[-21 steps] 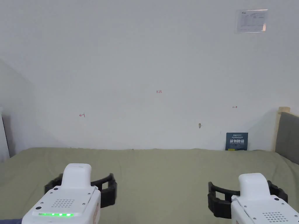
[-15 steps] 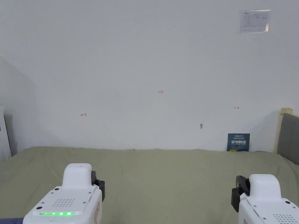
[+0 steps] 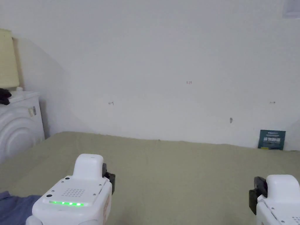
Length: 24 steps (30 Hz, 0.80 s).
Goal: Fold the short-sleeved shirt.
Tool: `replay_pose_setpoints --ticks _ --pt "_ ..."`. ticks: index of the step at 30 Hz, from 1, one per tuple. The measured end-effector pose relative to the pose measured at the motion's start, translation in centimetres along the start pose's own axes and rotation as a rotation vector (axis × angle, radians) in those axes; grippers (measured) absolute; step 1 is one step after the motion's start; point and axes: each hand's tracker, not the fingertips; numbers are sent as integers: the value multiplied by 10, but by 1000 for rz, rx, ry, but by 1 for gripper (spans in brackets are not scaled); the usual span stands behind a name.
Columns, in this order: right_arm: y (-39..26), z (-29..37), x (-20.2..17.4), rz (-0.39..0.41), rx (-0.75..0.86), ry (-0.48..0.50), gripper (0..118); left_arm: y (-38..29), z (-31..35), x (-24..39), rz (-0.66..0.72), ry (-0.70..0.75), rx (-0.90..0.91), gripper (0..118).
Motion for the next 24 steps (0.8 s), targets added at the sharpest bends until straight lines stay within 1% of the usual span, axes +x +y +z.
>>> replay_pose_setpoints --ticks 4,11,12,15,18,19,22,24 --pt "1 -10 -55 2 8 139 0 -9 18 -57 27 148 -38 0" --pt "12 -20 -162 -34 20 418 0 -24 72 -153 53 410 -68 0" --pt "15 -17 -172 -37 25 455 0 -26 81 -164 57 450 -71 0" --pt "18 -8 -212 -17 38 540 0 -30 107 -191 64 527 -88 0" --pt "19 -1 -232 -35 35 595 0 -33 123 -208 59 581 -89 0" --pt "19 0 -238 -32 34 596 0 -34 131 -211 64 593 -88 0" --pt "19 2 -245 -41 21 621 0 -38 138 -224 81 625 -91 0" --pt "17 0 -248 -30 19 629 0 -41 141 -228 93 639 -94 0"
